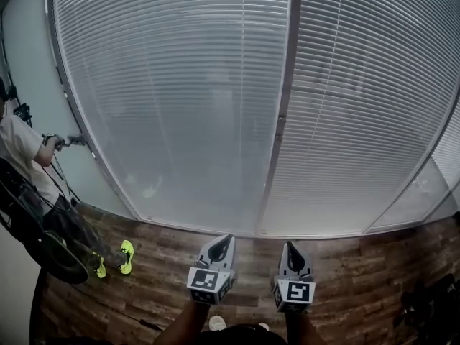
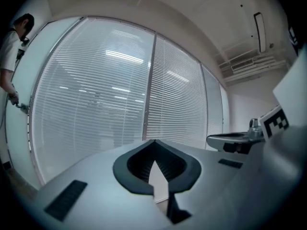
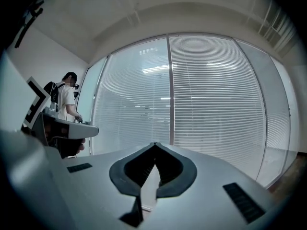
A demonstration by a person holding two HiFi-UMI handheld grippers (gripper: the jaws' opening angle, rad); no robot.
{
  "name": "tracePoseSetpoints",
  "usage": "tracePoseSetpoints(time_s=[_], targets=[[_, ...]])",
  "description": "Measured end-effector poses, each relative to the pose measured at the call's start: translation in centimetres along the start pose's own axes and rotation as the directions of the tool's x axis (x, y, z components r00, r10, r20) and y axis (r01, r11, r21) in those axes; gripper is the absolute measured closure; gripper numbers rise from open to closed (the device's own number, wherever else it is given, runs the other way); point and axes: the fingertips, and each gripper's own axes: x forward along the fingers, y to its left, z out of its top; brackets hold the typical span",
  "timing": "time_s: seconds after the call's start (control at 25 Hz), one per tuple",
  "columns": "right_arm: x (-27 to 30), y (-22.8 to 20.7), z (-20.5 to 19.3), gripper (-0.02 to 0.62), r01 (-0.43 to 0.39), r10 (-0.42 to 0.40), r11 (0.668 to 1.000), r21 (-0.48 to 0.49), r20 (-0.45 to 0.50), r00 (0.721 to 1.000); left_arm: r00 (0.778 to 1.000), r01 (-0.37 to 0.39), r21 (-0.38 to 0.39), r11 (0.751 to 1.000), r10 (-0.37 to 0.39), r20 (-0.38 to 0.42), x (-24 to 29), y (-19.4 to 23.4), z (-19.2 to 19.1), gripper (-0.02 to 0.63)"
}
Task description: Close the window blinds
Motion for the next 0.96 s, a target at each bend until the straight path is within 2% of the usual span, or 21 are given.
tracePoseSetpoints(time_s=[0.4, 0.72, 0.96], targets=[[-0.4, 0.7, -1.1, 0.593, -0.052, 0.053, 0.999, -0.015, 0.06, 0.997, 0.999, -0.02, 0.021, 1.0, 0.021, -0.028, 0.0, -0.7, -0.5, 0.606], [-0.6, 0.5, -0.9, 0.592, -0.019, 0.02, 1.0, -0.018, 0.06, 0.998, 0.998, -0.02, -0.009, 1.0, 0.02, -0.055, 0.2, -0.5, -0.1, 0.606], [0.0, -0.5, -0.5, 0.592, -0.008, 0.008, 1.0, -0.003, 0.046, 0.999, 0.999, -0.023, 0.011, 1.0, 0.024, -0.027, 1.7, -1.0, 0.2, 0.606]])
